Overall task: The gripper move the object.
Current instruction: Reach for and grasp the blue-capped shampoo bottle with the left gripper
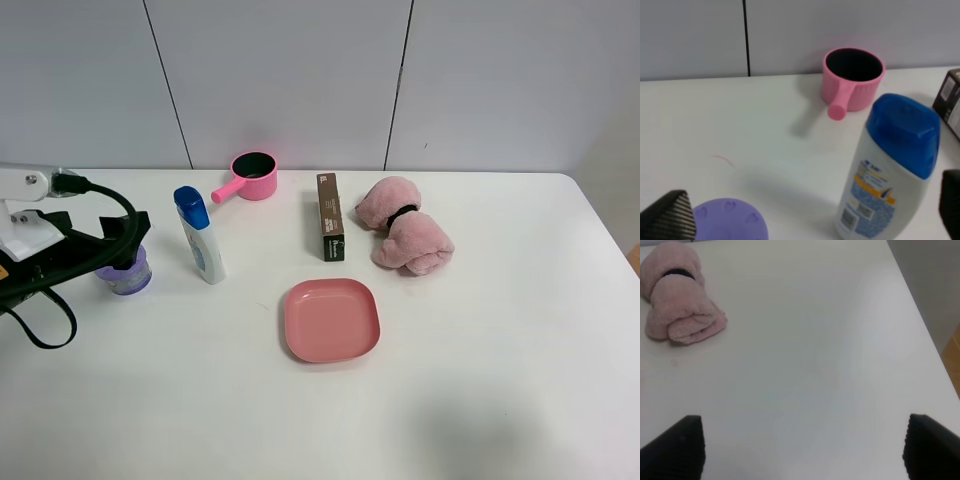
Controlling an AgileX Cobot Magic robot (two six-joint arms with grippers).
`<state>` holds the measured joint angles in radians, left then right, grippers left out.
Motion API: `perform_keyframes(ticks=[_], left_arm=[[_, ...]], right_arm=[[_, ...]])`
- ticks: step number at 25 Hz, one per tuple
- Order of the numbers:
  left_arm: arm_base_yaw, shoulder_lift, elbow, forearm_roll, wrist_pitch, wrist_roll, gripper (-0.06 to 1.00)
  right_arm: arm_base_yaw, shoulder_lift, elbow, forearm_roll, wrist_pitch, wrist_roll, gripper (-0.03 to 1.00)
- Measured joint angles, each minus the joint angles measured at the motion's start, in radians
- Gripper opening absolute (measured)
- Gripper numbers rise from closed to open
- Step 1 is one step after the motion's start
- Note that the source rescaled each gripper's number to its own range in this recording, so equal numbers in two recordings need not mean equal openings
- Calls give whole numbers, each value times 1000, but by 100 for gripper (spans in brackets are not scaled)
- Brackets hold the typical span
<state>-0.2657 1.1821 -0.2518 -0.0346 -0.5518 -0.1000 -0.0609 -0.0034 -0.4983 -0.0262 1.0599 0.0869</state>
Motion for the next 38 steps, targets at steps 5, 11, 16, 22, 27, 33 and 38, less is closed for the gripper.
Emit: perform_keyframes(ticks=[5,11,16,22,27,33,38], left_arm=[[0,60,24,260,-121,-155,100],[0,219,23,477,-265,-272,100],[0,380,28,467,-420,-216,100],[-1,465,29,351,-616,-134,100],[-1,488,29,315,-649,-87,100],[-1,555,29,313,-649,-64,100],[-1,589,18,311,-649,-62,100]], right_arm=[[0,0,0,0,0,0,100],[0,0,0,0,0,0,100],[0,0,0,0,0,0,100],[0,0,0,0,0,0,100],[0,0,0,0,0,0,100],[0,0,0,0,0,0,100],[0,0,0,0,0,0,100]])
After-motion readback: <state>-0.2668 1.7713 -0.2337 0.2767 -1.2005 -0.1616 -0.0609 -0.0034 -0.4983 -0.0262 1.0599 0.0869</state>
